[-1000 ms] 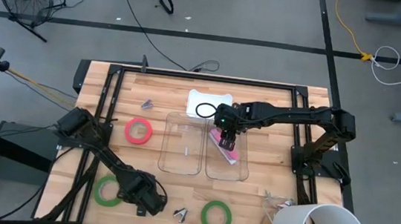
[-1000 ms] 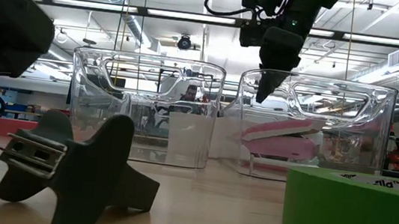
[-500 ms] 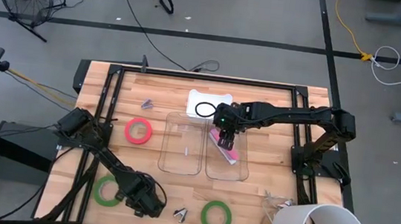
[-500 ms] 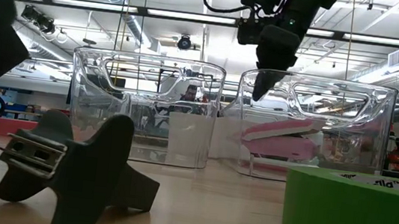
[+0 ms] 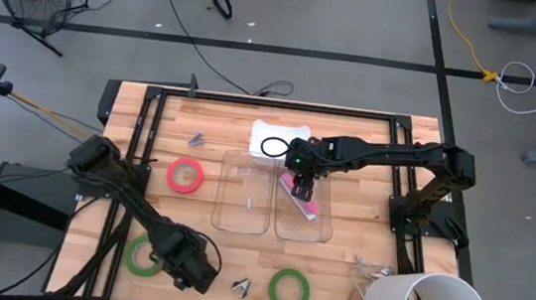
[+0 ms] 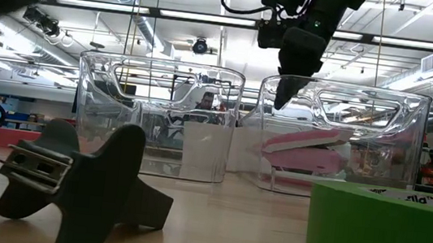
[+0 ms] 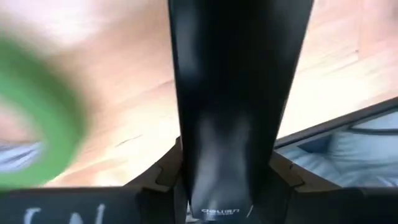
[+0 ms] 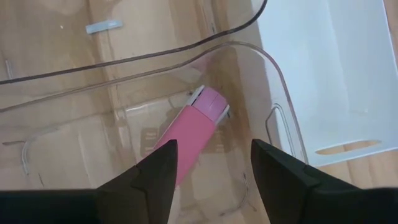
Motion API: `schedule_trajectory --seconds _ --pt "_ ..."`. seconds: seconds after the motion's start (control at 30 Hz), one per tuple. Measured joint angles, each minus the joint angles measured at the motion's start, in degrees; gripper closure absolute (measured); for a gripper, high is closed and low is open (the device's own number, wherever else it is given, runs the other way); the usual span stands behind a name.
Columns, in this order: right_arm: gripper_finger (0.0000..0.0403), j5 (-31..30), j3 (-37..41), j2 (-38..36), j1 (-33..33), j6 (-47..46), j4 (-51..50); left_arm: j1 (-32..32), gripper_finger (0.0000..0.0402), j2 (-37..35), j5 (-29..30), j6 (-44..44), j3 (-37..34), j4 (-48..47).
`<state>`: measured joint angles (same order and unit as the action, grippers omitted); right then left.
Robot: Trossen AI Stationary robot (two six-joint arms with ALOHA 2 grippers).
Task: Pick and place Stapler, Stapler remover, tape
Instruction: Put the black stapler into the right transparent bin
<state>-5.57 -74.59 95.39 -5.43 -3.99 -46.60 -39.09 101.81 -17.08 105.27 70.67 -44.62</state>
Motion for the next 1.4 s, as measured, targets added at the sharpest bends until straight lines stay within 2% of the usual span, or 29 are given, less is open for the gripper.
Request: schedule_trajectory --seconds 0.23,0.4,0.53,0.67,0.97,1.3,1.4 --pt "0.02 0.0 0.0 0.0 0.0 0.06 1.36 0.11 0.0276 -3.31 9.55 -5.77 15.13 -21.89" --pt "0.02 1.26 0.0 0.0 0.0 0.15 6.25 0.9 0.0276 -3.38 18.67 -14.84 26.52 -32.34" --pt "0.02 4.5 0.0 0.0 0.0 0.59 11.88 3.38 0.0276 -3.36 25.51 -24.36 31.41 -38.01" --pt "0.02 7.2 0.0 0.0 0.0 0.59 17.48 6.92 0.0276 -3.35 30.92 -36.01 32.2 -39.27" --pt "0.02 13.41 0.0 0.0 0.0 2.15 23.73 16.1 0.0276 -3.31 31.57 -54.11 32.2 -36.57" --pt "0.02 16.09 0.0 -0.09 0.02 4.31 27.92 21.25 0.0276 -3.31 29.25 -64.37 32.2 -32.35" --pt "0.02 20.68 0.0 -0.89 -0.15 5.83 27.96 22.14 0.0276 -3.31 29.22 -63.99 32.2 -32.84"
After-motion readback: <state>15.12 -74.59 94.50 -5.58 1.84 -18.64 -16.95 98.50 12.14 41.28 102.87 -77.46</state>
